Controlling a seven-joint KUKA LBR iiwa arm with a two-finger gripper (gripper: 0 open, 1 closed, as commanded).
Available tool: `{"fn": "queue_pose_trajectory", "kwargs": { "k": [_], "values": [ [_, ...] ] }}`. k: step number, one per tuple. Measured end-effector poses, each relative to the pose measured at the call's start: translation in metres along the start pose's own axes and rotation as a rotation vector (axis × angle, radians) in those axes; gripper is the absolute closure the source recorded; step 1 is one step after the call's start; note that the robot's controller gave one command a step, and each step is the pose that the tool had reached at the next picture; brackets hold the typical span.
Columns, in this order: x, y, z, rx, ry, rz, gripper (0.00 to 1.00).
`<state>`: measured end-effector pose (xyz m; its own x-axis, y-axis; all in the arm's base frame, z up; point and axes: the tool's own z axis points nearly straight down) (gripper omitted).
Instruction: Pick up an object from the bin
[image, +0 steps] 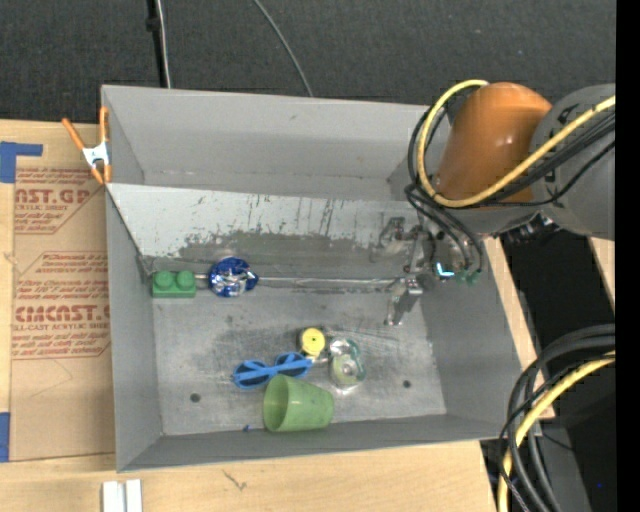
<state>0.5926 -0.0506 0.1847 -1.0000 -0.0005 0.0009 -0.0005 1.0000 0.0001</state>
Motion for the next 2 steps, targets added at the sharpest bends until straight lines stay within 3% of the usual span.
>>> {"fn": "queue_pose_trajectory", "kwargs": {
  "k": [1,2],
  "values": [
    [-0.004,-0.024,0.112,-0.002,-0.01,0.041,0.0],
    [0.003,-0.012,0.084,-0.001,-0.005,0.277,0.0]
  ]
}}
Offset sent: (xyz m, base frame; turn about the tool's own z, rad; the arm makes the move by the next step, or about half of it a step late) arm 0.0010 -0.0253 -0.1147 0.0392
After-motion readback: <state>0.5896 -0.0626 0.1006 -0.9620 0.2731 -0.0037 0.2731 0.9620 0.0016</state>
